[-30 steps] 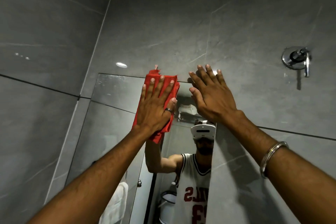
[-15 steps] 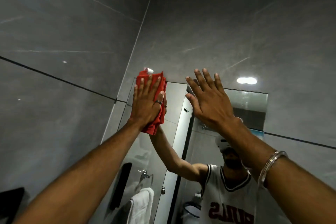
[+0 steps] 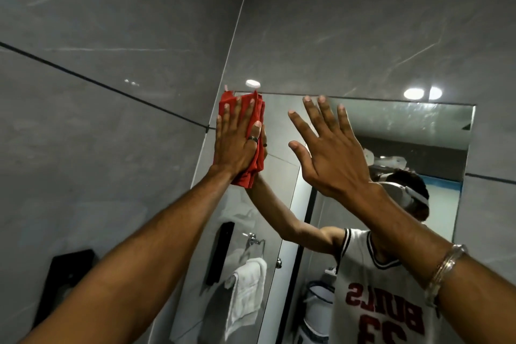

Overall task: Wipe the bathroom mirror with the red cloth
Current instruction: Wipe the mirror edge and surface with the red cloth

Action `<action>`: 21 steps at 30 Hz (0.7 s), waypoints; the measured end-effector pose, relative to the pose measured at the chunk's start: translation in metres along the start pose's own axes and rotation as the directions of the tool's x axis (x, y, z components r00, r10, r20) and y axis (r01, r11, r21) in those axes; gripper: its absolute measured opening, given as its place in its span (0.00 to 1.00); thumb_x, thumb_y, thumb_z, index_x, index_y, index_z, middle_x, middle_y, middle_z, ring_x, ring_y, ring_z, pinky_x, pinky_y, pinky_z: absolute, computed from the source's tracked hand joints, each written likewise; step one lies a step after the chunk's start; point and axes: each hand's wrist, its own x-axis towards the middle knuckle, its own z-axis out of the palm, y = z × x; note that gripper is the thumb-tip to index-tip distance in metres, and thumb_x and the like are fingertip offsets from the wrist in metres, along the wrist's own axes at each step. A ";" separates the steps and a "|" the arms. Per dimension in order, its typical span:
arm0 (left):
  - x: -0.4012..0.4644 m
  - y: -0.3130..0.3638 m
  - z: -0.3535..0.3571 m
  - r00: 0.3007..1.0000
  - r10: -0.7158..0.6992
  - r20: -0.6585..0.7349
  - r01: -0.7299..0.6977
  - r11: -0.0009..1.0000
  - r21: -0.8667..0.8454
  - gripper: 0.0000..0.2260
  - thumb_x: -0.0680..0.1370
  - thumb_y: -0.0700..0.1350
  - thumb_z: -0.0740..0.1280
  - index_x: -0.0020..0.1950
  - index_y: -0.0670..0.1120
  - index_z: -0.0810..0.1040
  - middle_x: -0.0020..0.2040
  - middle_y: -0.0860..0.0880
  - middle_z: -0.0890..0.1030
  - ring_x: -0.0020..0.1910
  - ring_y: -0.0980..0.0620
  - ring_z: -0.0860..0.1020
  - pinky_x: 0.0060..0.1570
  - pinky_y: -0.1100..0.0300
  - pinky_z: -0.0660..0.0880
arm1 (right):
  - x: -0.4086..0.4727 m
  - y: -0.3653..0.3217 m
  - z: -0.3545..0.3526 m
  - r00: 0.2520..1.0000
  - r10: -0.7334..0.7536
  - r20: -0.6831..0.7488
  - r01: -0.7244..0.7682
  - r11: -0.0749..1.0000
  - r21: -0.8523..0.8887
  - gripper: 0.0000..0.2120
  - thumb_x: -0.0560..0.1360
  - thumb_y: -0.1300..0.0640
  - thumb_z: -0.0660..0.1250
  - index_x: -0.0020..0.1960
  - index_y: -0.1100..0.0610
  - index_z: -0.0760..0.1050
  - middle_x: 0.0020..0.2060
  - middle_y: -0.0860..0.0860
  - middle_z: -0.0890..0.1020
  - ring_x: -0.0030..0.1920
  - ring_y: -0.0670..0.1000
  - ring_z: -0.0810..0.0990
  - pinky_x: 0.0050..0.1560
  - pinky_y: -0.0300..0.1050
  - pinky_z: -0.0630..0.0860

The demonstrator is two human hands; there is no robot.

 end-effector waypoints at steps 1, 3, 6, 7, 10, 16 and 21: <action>-0.011 -0.003 0.001 1.000 0.007 0.003 -0.007 1.000 0.001 0.27 0.85 0.58 0.45 0.83 0.55 0.42 0.84 0.51 0.42 0.83 0.51 0.37 0.81 0.39 0.39 | -0.005 -0.003 0.001 1.000 0.005 0.005 -0.005 1.000 -0.002 0.33 0.82 0.36 0.40 0.83 0.49 0.50 0.83 0.55 0.49 0.83 0.57 0.44 0.82 0.64 0.46; -0.041 -0.010 0.002 1.000 0.023 0.006 -0.023 1.000 -0.005 0.27 0.86 0.57 0.47 0.82 0.56 0.40 0.83 0.54 0.39 0.83 0.49 0.38 0.81 0.38 0.40 | -0.020 -0.013 0.005 0.999 0.024 0.025 -0.024 1.000 -0.011 0.33 0.83 0.36 0.41 0.83 0.49 0.49 0.83 0.56 0.48 0.83 0.57 0.43 0.81 0.65 0.46; -0.093 -0.019 0.001 1.000 0.027 0.012 -0.027 1.000 -0.014 0.27 0.86 0.56 0.47 0.82 0.58 0.38 0.83 0.54 0.39 0.83 0.49 0.39 0.81 0.38 0.41 | -0.044 -0.030 0.011 0.996 0.039 0.076 -0.035 0.998 -0.056 0.33 0.82 0.36 0.42 0.83 0.49 0.49 0.84 0.56 0.47 0.83 0.58 0.43 0.81 0.66 0.44; -0.113 -0.022 0.001 1.000 0.016 0.024 -0.015 1.000 -0.020 0.27 0.86 0.56 0.47 0.82 0.58 0.38 0.83 0.53 0.39 0.83 0.49 0.39 0.81 0.38 0.41 | -0.054 -0.038 0.014 0.994 0.035 0.100 -0.029 0.998 -0.064 0.34 0.82 0.35 0.41 0.84 0.49 0.49 0.84 0.56 0.47 0.83 0.58 0.43 0.81 0.67 0.43; -0.166 -0.028 0.001 0.998 -0.022 0.061 0.023 0.999 -0.026 0.27 0.85 0.56 0.47 0.82 0.58 0.39 0.84 0.51 0.41 0.84 0.46 0.40 0.81 0.36 0.40 | -0.082 -0.063 0.020 0.989 0.001 0.147 0.009 0.998 -0.068 0.35 0.82 0.34 0.39 0.84 0.50 0.49 0.83 0.57 0.47 0.83 0.59 0.44 0.80 0.65 0.39; -0.251 -0.051 0.003 0.985 -0.064 0.159 0.064 0.998 0.000 0.28 0.85 0.55 0.48 0.83 0.49 0.47 0.85 0.41 0.49 0.84 0.40 0.46 0.79 0.33 0.43 | -0.138 -0.122 0.031 0.973 -0.057 0.225 0.051 0.998 0.030 0.34 0.82 0.35 0.42 0.83 0.51 0.54 0.83 0.57 0.51 0.83 0.60 0.47 0.80 0.63 0.38; -0.325 -0.066 0.005 0.982 -0.036 0.188 0.036 0.999 0.005 0.28 0.86 0.60 0.43 0.83 0.50 0.45 0.84 0.49 0.42 0.83 0.44 0.43 0.80 0.35 0.43 | -0.187 -0.161 0.038 0.946 -0.059 0.319 0.031 0.995 0.091 0.32 0.83 0.38 0.50 0.82 0.51 0.55 0.83 0.57 0.51 0.83 0.59 0.45 0.80 0.62 0.35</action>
